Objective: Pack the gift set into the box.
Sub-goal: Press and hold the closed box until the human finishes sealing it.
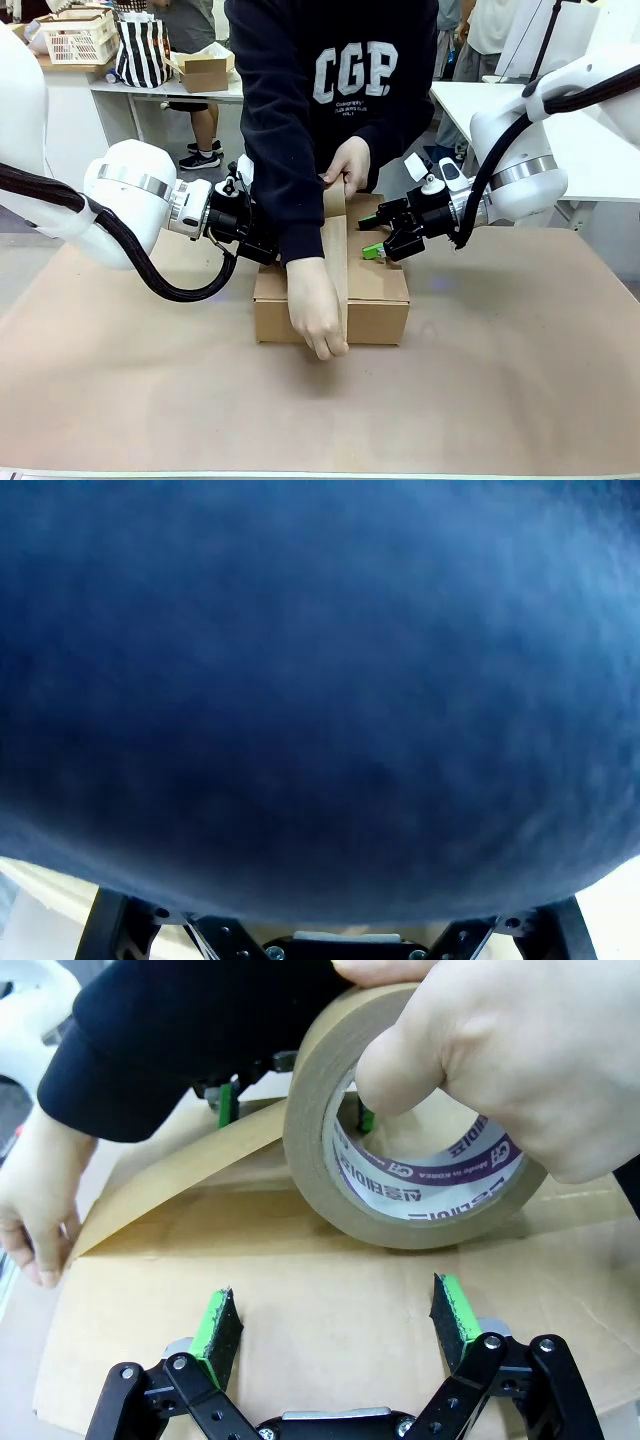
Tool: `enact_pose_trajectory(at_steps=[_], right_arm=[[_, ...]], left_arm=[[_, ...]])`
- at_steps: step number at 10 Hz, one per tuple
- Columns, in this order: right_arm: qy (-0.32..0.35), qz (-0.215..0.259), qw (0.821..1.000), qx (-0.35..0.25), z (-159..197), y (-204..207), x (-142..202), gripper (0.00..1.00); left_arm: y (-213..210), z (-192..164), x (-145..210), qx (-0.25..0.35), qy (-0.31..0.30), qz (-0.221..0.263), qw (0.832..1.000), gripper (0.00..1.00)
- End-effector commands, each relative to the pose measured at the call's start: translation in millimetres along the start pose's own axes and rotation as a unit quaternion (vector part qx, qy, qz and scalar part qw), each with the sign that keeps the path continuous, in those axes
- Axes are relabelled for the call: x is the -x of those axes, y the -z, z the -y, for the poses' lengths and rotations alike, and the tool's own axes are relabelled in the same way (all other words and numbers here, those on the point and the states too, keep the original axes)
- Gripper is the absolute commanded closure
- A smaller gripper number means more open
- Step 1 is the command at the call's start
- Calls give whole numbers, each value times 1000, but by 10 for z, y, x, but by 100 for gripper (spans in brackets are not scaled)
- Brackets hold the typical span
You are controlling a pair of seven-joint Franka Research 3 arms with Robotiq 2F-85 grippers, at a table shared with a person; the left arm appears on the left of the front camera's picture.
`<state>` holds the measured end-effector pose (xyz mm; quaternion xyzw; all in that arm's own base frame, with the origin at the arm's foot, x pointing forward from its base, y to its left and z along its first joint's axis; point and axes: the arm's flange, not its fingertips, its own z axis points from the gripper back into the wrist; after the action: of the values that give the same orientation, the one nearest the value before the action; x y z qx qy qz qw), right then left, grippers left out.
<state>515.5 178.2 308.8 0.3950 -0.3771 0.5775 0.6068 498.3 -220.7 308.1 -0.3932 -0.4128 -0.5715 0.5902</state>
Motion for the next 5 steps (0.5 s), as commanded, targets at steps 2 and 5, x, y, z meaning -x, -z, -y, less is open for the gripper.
enact_pose_trajectory(at_steps=[2,5], right_arm=[[1,-4,1000,2,-5,8,24,0],[1,-4,1000,2,-5,8,24,0]], left_arm=[[5,12,39,1,6,-1,1000,0],[5,12,39,1,6,-1,1000,0]])
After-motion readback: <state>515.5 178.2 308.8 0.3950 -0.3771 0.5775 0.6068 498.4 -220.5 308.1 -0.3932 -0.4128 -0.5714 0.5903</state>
